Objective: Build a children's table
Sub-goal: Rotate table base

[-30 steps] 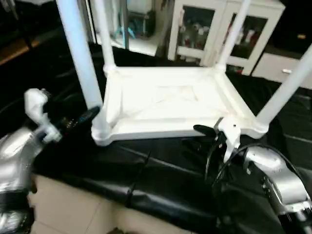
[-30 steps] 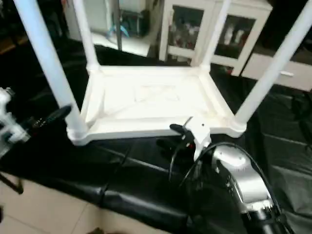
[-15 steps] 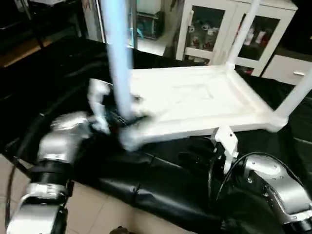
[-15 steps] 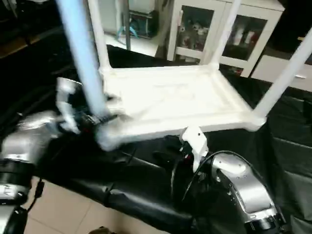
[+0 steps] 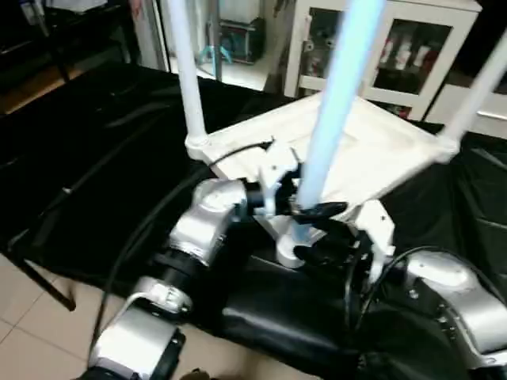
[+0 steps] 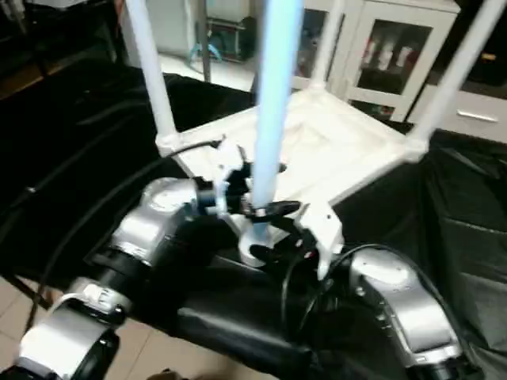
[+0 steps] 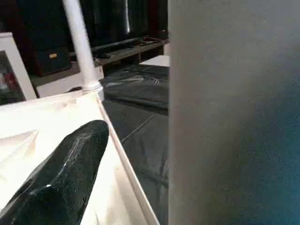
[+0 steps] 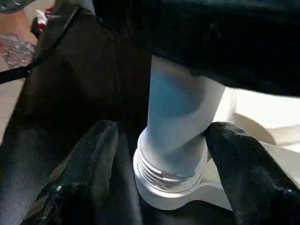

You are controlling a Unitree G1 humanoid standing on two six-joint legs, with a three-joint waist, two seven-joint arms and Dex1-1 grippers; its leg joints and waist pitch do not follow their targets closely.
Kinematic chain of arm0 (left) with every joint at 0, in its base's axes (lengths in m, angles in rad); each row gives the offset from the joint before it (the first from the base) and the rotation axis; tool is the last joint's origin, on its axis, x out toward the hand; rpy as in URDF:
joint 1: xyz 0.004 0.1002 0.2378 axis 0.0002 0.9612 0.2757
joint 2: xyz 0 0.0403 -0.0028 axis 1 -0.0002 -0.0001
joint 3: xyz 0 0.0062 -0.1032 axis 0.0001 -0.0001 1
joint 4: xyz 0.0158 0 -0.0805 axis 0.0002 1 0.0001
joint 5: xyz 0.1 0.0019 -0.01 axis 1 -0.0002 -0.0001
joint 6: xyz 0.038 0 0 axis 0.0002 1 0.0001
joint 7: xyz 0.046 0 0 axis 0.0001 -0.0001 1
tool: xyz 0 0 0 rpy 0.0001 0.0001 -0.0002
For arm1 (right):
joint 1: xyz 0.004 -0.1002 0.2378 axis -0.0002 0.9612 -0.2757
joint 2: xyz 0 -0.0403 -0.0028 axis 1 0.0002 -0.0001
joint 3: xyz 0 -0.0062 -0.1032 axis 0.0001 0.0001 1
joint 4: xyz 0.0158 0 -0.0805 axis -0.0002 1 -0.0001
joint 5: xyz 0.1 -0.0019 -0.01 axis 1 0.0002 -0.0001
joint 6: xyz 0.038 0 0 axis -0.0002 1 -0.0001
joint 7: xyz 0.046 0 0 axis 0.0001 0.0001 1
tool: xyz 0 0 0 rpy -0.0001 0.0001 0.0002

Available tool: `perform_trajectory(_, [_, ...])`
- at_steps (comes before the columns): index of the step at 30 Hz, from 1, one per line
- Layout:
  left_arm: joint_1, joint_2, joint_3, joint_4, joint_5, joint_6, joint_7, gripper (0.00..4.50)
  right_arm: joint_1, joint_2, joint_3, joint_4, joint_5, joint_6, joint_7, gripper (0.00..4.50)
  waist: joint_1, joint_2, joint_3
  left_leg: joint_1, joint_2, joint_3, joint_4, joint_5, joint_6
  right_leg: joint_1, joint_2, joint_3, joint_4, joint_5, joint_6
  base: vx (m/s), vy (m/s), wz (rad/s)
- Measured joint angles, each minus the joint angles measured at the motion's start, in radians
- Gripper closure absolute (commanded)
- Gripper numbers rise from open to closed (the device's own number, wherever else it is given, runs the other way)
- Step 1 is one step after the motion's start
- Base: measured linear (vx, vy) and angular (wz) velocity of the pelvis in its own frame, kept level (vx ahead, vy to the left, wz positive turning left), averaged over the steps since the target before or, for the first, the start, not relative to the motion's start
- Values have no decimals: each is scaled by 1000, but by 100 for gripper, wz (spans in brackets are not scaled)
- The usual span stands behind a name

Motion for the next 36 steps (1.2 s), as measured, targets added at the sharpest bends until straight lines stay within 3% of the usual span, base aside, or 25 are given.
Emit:
perform_trajectory(5, [52,81,19,-61,-42,40,-126,5,11,-11,-6,-33,22,17,14,124,-18,6,-1,0,1,-1,-1,0,0,-1,1,0,0,0,1,0,0,0])
perform_trajectory(10, [99,245,22,-81,-63,97,-246,5,-18,69,-2,-30,6,17,-54,124,-30,9,0,0,1,-1,-1,0,0,-2,1,0,0,0,0,0,0,0])
perform_trajectory(13, [90,293,50,-59,-59,100,-270,5,-33,97,4,-29,-10,13,-93,124,-27,11,0,-1,0,0,-1,0,0,-1,0,0,0,-1,1,0,0,0])
perform_trajectory(17, [12,326,28,59,32,-16,-257,5,-48,146,31,-10,-36,12,-151,124,-22,12,1,-1,-1,0,-1,0,0,-2,-1,1,-1,-1,1,0,0,0])
perform_trajectory(22, [-88,303,-103,226,187,-175,-194,5,-86,192,35,5,-58,12,-200,124,-22,15,1,-2,-1,0,-1,0,0,-2,-1,0,-1,-1,1,0,0,0])
perform_trajectory(30, [-178,252,-255,420,398,-318,-132,5,-93,199,38,5,-68,12,-215,124,-25,27,1,-2,-1,0,-2,0,-1,-3,0,0,-1,-1,1,0,0,0])
perform_trajectory(36, [-223,247,-322,505,496,-380,-70,5,-93,200,37,5,-78,12,-230,124,-29,39,-1,-1,-1,0,-2,0,-1,-2,0,0,-1,-1,1,0,0,0])
